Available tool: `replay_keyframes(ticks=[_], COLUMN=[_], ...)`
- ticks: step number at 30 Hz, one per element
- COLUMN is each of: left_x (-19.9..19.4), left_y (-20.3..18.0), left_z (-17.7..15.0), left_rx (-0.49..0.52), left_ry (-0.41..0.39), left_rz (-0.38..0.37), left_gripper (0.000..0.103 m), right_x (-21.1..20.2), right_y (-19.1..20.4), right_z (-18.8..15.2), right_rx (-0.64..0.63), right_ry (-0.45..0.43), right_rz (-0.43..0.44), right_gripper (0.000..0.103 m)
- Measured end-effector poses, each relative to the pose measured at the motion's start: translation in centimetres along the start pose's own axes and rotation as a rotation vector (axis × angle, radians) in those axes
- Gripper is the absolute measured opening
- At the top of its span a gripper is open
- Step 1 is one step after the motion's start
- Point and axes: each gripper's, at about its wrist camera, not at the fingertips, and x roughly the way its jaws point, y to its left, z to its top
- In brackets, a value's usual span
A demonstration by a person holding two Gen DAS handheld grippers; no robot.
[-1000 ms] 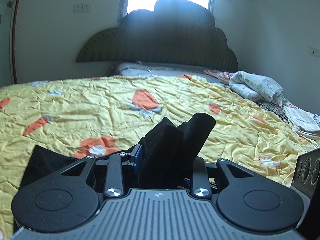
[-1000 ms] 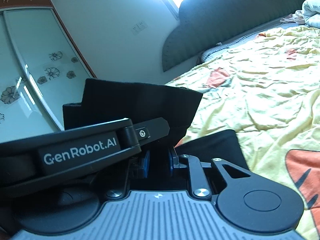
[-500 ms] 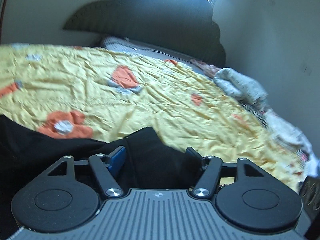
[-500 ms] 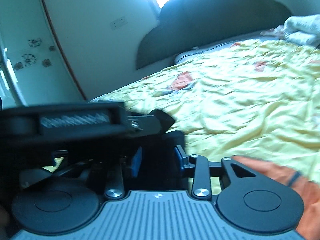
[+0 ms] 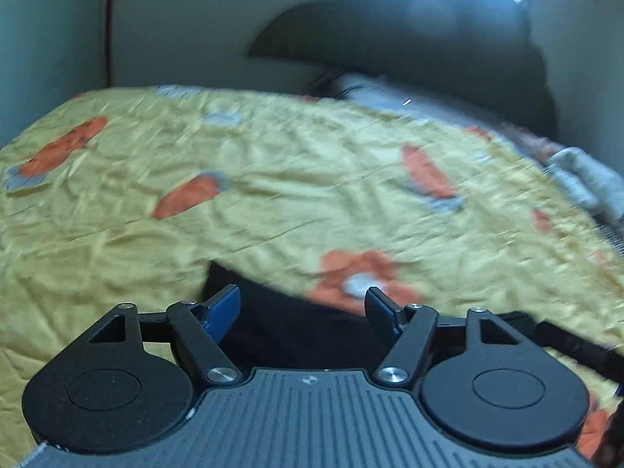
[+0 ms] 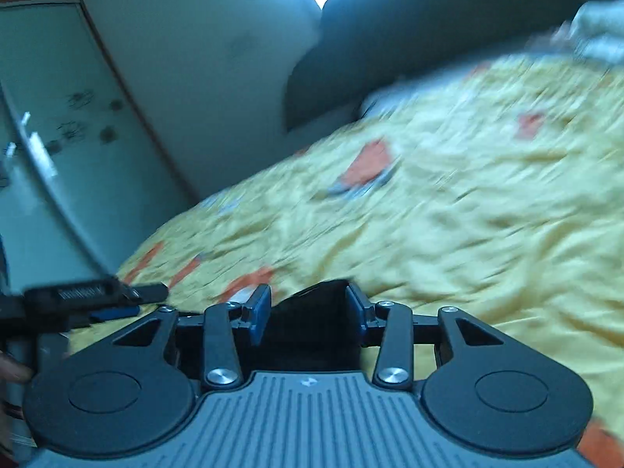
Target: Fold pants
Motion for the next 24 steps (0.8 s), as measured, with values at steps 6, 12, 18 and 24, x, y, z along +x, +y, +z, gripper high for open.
replay_keyframes(ticks=[6, 12, 18, 24], left_x=[2.4, 4.7, 0.0, 0.3], left_y=[0.8, 1.8, 2.1, -0.1], left_z=[-1.0, -1.4, -2.0, -3.9], left_rx=[0.036, -0.005, 0.008, 0.13], left_ry=[0.017, 0.023, -0.072, -0.018], left_rz=[0.099, 0.197, 0.183, 0.158], left_gripper=[0.068, 0.071, 0.069, 0.073], right_x=[1.8, 3.5, -0.8, -1.0], right_y=[1.6, 1.7, 3.1, 5.9], right_z=[-0.3, -0.5, -1.0, -3.3], right_rx=[-0.128, -0.236, -0.259, -0.351], right_ry=[0.014, 0.039, -0.083, 0.05], right_rz=[-0.099, -0.214, -0.313, -0.091], right_gripper=[0.013, 0.013, 0.029, 0.029])
